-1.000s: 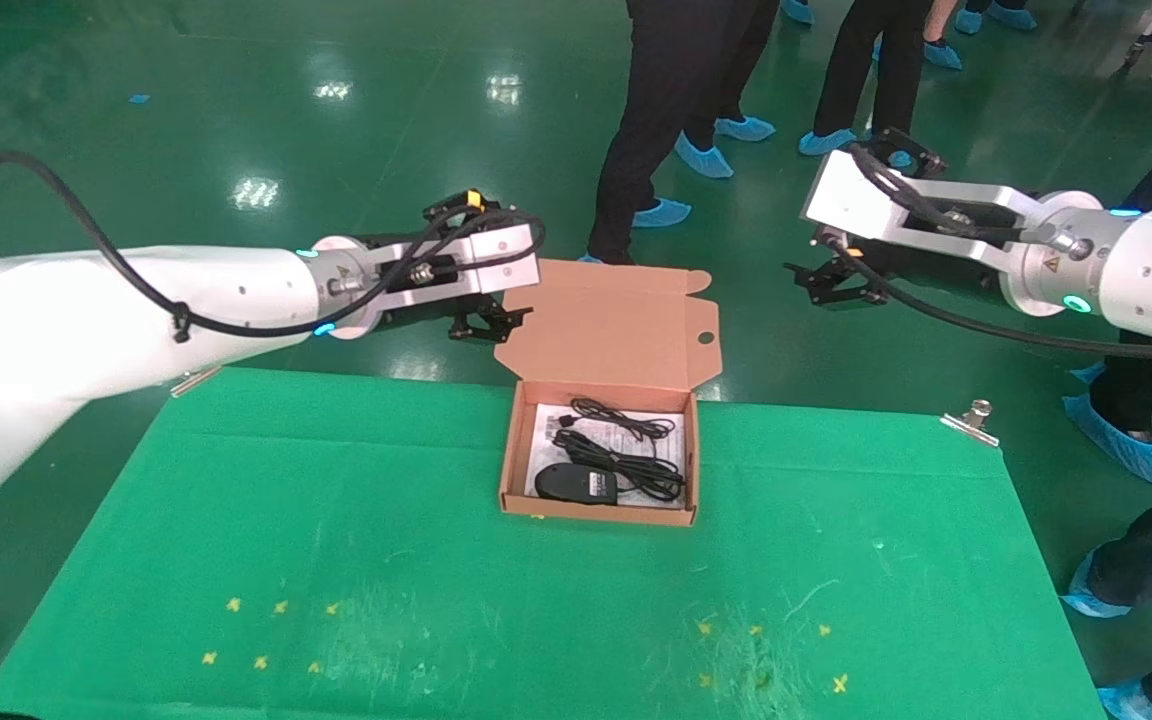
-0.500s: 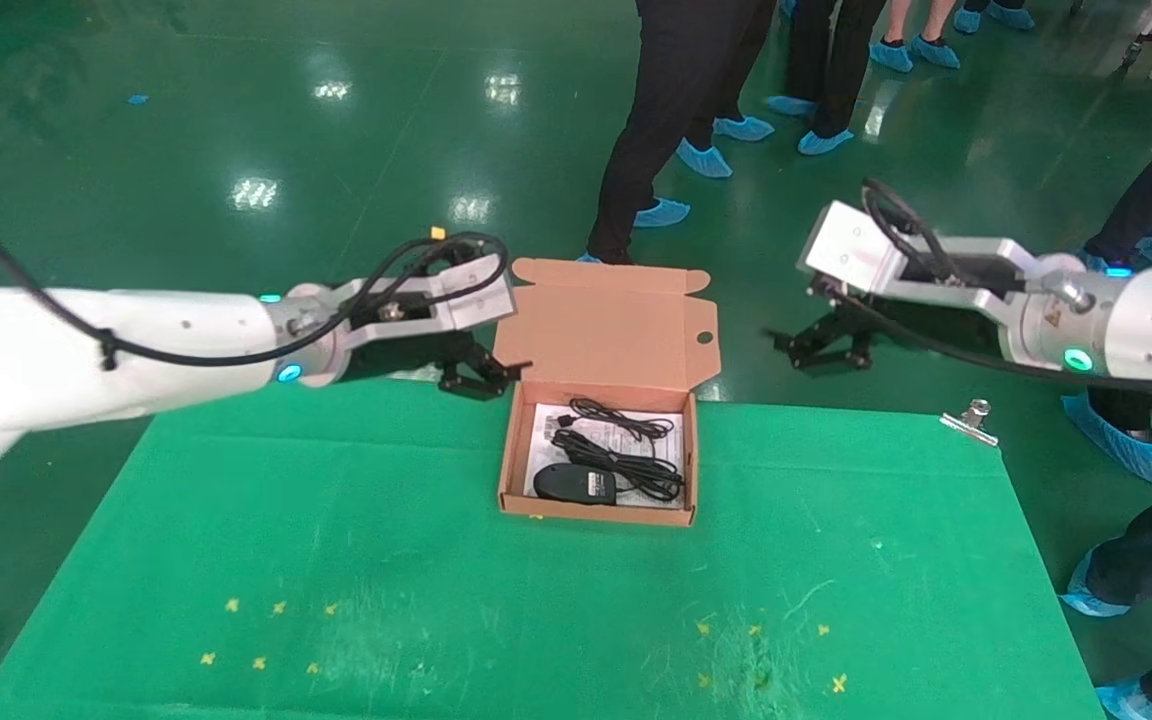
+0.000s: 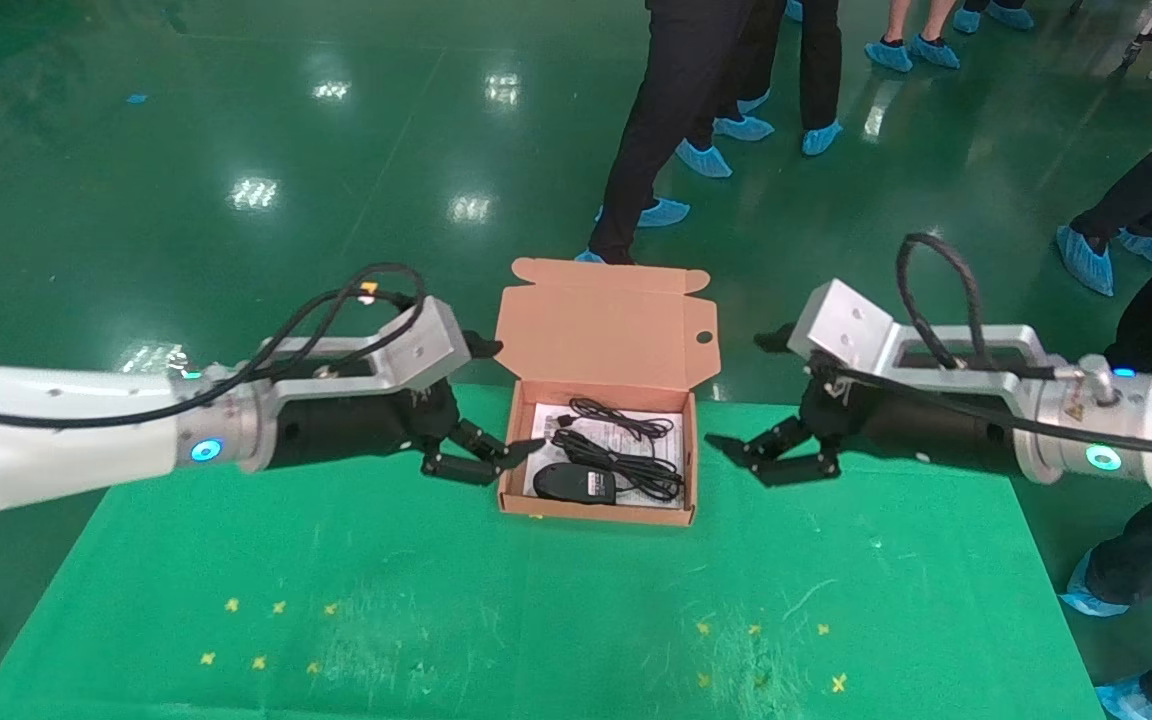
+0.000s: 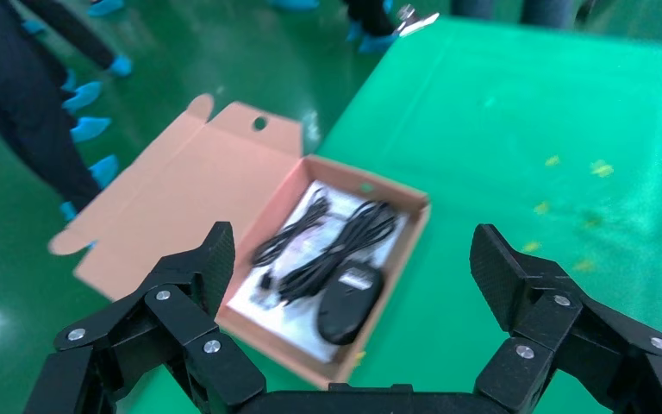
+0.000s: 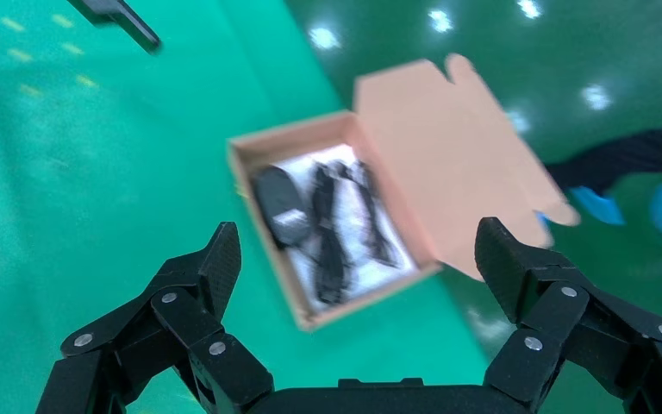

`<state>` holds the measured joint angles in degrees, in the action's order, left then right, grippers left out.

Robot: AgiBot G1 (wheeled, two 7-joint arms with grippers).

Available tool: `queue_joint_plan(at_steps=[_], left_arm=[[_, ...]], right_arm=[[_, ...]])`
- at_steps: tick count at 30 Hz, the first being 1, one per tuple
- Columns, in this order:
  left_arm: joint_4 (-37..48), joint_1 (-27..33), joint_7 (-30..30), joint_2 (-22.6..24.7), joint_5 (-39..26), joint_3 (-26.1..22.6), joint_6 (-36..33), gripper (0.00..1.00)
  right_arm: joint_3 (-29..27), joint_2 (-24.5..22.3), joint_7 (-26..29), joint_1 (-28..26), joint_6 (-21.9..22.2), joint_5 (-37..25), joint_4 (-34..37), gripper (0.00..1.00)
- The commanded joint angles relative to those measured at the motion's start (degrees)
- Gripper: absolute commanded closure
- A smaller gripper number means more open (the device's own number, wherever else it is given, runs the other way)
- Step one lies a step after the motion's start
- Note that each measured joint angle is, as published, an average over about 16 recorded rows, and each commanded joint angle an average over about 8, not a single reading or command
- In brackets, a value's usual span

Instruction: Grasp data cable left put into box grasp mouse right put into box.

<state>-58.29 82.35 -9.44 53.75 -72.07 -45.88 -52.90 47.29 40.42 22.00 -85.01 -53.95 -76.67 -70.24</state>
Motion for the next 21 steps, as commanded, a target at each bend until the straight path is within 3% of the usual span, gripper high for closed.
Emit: queue_joint_plan(at_steps=[1, 11, 13, 19, 21], left_arm=[[-0.8, -1.1, -0.1, -1.0, 1.6, 1.6, -1.7, 0.00], [-5.8, -7.9, -0.5, -7.1, 11.5, 11.4, -12.5, 0.00], [-6.8, -9.3, -0.6, -8.4, 13.5, 13.4, -14.7, 0.00], [-9.7, -13.1, -0.8, -11.8, 19.1, 18.9, -20.7, 0.00], [-10.2, -13.8, -0.9, -12.5, 20.1, 19.9, -21.8, 0.00]], right_arm=[[-1.7, -0.3, -0.6, 1.2, -1.7, 1.8, -0.2, 0.00], [-12.1, -2.1, -4.3, 9.0, -12.2, 13.4, -1.3, 0.00], [-14.2, -2.4, -5.1, 10.6, -14.4, 15.8, -1.5, 0.12], [-20.0, -3.5, -7.2, 15.0, -20.3, 22.3, -2.1, 0.14], [-21.1, -3.6, -7.6, 15.8, -21.4, 23.5, -2.3, 0.00]])
